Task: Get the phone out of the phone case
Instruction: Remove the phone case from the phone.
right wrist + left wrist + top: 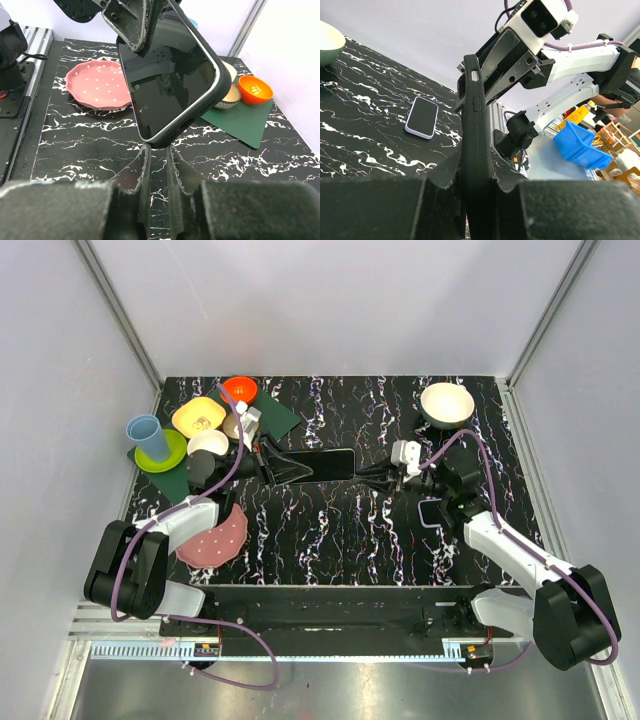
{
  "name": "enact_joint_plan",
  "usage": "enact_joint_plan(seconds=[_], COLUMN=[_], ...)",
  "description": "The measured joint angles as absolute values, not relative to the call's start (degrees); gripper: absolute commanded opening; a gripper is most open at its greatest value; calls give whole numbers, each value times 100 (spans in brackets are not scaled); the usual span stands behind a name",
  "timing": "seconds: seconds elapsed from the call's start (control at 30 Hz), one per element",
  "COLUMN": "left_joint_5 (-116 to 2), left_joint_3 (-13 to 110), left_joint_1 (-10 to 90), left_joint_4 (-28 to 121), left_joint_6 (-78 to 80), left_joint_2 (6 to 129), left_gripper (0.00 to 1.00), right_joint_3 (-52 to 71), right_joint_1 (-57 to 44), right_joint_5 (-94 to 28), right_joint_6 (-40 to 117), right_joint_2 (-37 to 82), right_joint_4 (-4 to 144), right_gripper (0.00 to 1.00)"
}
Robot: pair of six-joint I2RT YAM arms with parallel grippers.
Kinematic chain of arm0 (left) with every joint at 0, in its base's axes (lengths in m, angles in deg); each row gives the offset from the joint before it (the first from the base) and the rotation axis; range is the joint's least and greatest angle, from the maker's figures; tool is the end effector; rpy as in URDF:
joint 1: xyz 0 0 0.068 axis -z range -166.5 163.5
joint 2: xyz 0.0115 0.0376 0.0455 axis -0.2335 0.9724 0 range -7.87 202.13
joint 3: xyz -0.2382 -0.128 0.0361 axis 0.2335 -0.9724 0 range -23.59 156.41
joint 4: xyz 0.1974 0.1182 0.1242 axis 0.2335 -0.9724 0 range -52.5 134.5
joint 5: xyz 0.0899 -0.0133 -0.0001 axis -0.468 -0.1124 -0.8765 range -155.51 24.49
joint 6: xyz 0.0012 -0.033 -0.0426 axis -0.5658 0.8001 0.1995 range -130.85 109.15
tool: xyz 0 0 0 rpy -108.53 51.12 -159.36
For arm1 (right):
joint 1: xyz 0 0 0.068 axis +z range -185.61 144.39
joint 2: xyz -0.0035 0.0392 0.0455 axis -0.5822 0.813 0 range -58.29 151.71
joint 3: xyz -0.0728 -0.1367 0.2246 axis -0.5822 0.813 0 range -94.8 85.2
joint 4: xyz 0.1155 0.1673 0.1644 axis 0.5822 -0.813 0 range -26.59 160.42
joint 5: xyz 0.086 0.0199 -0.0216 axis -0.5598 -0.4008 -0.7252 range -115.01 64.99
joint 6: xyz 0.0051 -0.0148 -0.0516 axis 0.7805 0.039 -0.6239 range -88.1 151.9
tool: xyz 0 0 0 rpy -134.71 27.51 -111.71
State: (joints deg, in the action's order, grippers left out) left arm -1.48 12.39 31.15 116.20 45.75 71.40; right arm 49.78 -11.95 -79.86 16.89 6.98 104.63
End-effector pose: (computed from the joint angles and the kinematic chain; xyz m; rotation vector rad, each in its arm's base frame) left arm 0.2467 -0.1121 0.2912 0.7146 1.4082 -1.6465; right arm 0.2137 0.1255 0.2905 -1.1896 1.0493 0.8289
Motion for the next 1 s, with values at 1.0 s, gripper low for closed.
enact_joint_plan(seconds=[1.0], left_joint_5=[-271], left_joint_3=[1239], left_joint_1=[3117], left_joint_4=[11353], left_joint_6=[4605], left_joint_2=[7140], left_gripper=[0], right_joint_3=[4881], right_joint_1=[-1149], right_joint_5=[-7638], right_joint_6=[1744], right_joint_2=[1015], right_joint_4=[10352], right_gripper=[1])
